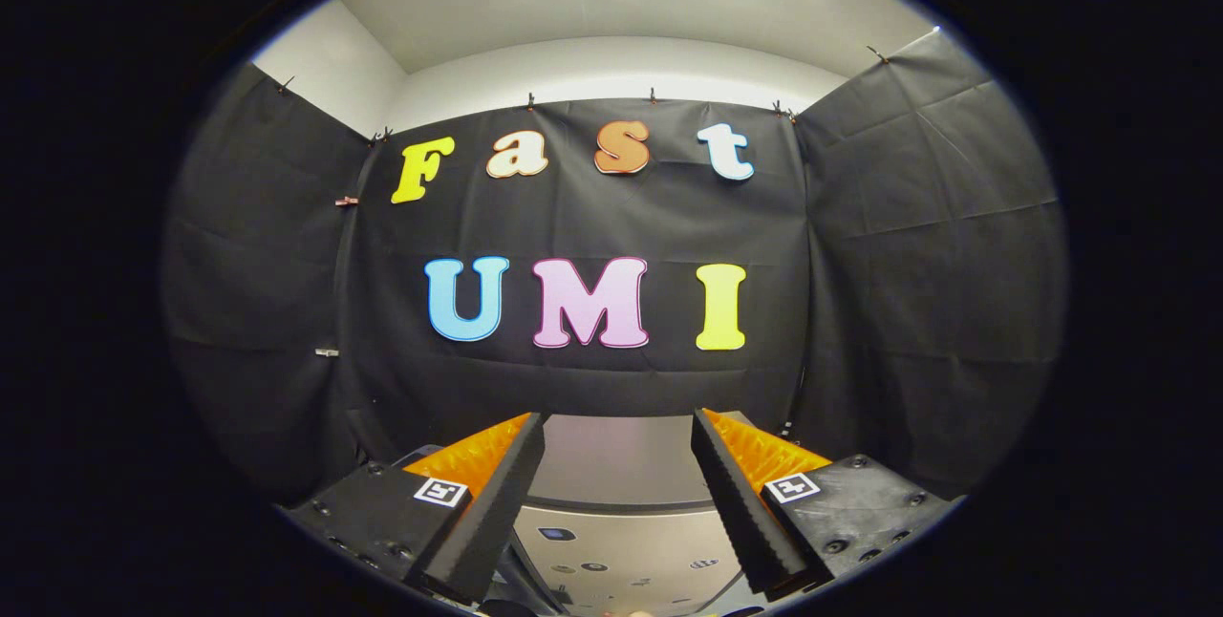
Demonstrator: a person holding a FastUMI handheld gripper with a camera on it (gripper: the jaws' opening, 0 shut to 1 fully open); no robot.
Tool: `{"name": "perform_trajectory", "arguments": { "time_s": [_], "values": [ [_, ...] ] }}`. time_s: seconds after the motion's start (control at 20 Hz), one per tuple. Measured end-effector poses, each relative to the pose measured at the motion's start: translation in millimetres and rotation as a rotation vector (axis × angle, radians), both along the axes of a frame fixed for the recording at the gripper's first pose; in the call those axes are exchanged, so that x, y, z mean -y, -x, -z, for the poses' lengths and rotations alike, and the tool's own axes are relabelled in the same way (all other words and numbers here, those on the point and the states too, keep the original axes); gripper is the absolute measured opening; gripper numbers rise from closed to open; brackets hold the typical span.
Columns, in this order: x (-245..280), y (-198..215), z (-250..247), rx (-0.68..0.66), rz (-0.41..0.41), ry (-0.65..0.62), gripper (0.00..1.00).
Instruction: Put the clothes into the washing machine and then close the washing machine lid.
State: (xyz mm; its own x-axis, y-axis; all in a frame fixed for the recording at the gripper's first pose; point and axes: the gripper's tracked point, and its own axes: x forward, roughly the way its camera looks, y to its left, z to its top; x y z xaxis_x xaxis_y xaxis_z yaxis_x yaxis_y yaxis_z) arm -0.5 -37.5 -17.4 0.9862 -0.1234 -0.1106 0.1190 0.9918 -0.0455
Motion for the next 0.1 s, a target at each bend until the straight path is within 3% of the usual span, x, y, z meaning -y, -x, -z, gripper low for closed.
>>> {"name": "perform_trajectory", "arguments": {
  "time_s": [0.1],
  "values": [
    [0.9,-0.8,1.1,0.001,0.008,-0.008,0.97]
  ]
}}
